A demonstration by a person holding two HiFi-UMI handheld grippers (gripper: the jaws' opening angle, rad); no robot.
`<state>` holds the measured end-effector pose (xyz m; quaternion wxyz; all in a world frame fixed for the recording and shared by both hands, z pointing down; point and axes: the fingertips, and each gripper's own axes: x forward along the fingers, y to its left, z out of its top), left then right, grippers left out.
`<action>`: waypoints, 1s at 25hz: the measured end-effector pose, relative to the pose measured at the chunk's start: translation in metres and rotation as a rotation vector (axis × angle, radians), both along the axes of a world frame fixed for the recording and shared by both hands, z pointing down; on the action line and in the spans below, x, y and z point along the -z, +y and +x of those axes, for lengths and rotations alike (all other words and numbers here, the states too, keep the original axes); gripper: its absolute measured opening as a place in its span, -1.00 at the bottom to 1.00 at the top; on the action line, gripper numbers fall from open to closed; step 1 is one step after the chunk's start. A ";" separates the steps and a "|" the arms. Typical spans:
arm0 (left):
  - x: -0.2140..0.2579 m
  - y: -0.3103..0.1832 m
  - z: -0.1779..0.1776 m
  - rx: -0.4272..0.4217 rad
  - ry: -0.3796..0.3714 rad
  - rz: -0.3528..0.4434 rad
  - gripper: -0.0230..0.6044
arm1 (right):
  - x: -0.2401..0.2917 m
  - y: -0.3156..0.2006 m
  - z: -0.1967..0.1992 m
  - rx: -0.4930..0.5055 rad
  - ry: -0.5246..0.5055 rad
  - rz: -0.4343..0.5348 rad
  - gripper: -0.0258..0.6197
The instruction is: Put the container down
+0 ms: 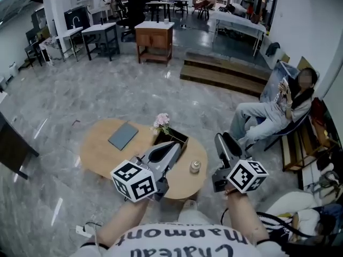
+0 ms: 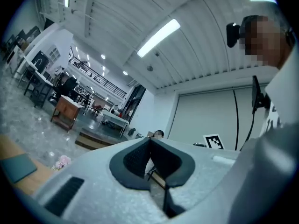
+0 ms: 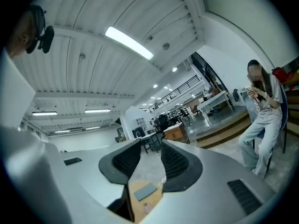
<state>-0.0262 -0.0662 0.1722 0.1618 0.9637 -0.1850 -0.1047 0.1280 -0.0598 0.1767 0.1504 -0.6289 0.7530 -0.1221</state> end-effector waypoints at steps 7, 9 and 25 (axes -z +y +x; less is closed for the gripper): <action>0.020 0.064 -0.029 -0.026 -0.063 0.114 -0.88 | 0.017 0.066 -0.023 -0.068 0.044 -0.016 -0.71; 0.015 0.080 -0.034 -0.044 -0.078 0.114 -0.88 | 0.011 0.081 -0.025 -0.078 0.065 -0.045 -0.74; 0.046 0.096 -0.038 0.105 -0.009 0.077 -0.88 | 0.030 0.115 -0.011 -0.021 0.273 -0.093 -0.75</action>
